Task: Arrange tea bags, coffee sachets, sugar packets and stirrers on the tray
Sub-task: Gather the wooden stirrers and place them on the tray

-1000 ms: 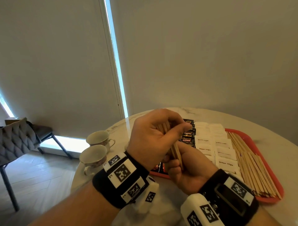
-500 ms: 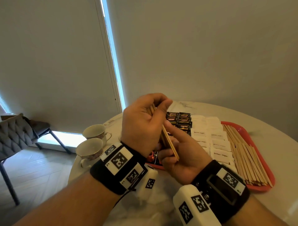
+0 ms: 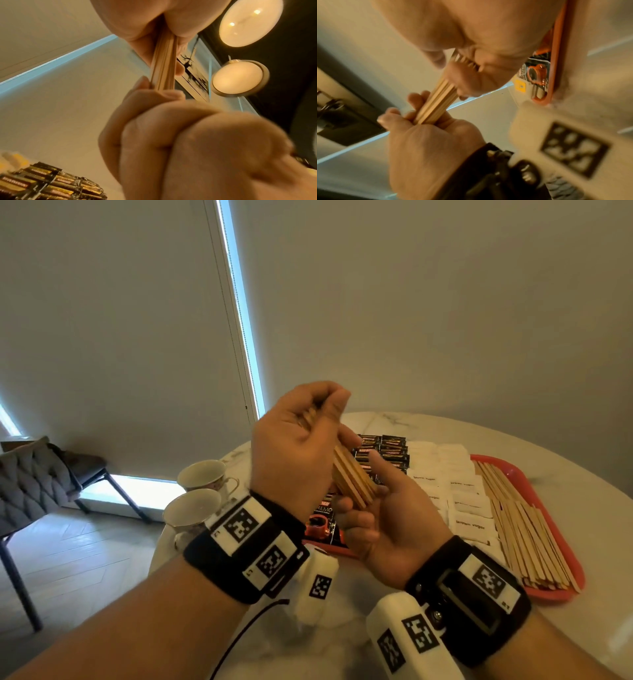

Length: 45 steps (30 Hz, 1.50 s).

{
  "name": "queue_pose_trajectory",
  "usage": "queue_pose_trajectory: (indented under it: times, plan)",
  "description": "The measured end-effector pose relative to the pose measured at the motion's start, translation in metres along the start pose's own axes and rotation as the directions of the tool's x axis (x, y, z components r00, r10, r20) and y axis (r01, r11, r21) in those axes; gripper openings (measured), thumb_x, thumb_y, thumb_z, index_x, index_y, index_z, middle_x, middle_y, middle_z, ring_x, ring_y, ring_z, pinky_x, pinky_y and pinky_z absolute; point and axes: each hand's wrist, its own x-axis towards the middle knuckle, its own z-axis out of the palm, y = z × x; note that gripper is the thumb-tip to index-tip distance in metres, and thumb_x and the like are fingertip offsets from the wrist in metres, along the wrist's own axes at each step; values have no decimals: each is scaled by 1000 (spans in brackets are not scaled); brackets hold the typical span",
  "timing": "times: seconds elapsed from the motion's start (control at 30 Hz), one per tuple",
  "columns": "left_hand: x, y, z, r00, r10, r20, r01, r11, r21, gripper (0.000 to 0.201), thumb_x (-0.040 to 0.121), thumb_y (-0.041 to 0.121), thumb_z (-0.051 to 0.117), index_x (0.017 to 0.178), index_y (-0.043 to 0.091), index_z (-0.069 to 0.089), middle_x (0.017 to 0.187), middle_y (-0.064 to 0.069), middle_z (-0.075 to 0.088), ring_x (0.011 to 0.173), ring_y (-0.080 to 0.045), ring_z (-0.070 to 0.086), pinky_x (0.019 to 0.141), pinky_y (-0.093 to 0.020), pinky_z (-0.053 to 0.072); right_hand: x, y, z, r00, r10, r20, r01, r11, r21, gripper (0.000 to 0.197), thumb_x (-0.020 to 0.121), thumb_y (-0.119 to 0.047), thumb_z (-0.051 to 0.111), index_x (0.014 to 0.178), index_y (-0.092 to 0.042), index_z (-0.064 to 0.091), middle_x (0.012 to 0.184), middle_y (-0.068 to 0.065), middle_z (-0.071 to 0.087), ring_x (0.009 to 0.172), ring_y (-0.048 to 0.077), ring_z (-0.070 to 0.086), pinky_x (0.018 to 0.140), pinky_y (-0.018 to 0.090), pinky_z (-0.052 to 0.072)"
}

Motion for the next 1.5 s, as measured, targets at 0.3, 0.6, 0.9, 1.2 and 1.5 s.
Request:
queue_pose_trajectory:
  times: [0.3, 0.6, 0.9, 1.2, 1.5]
  plan:
    - [-5, -4, 9, 982, 34, 188, -37, 999, 12, 5, 104, 18, 61, 105, 16, 66, 63, 0, 62, 52, -25, 67, 52, -43, 58, 2, 4, 1, 989, 10, -146, -42, 975, -219, 35, 101, -35, 51, 75, -14, 61, 59, 3, 46, 40, 8, 28, 34, 18, 20]
    - [46, -34, 45, 830, -549, 104, 550, 771, -320, 16, 110, 17, 50, 112, 10, 64, 66, -2, 51, 55, -17, 63, 60, -34, 61, -19, -55, 3, 877, -480, -22, 267, 525, -808, 31, 98, -40, 63, 98, -11, 52, 89, 9, 77, 75, 21, 75, 62, 35, 58]
    - [61, -57, 146, 575, -747, 333, 818, 521, -245, 15, 106, 19, 57, 110, 14, 70, 73, -5, 62, 52, -14, 61, 53, -30, 53, -35, -128, -24, 835, -550, 2, 97, 145, -985, 8, 92, -14, 65, 91, -9, 60, 79, 11, 67, 57, 20, 66, 47, 32, 52]
    - [54, -80, 218, 365, -829, 424, 877, 459, 142, 37, 102, 39, 63, 119, 7, 56, 118, -18, 68, 100, -35, 71, 85, -49, 63, -27, -178, -95, 688, -621, -375, -214, 320, -923, 16, 93, -24, 64, 94, -8, 66, 74, 13, 71, 55, 20, 63, 51, 28, 50]
    - [55, -96, 238, 296, -816, 496, 394, 577, 715, 26, 101, 7, 63, 127, 5, 65, 120, -14, 72, 93, -27, 73, 82, -39, 62, -2, -207, -139, 593, -557, -581, -667, 65, -743, 17, 97, -25, 61, 103, -11, 66, 89, 7, 66, 70, 19, 59, 58, 27, 45]
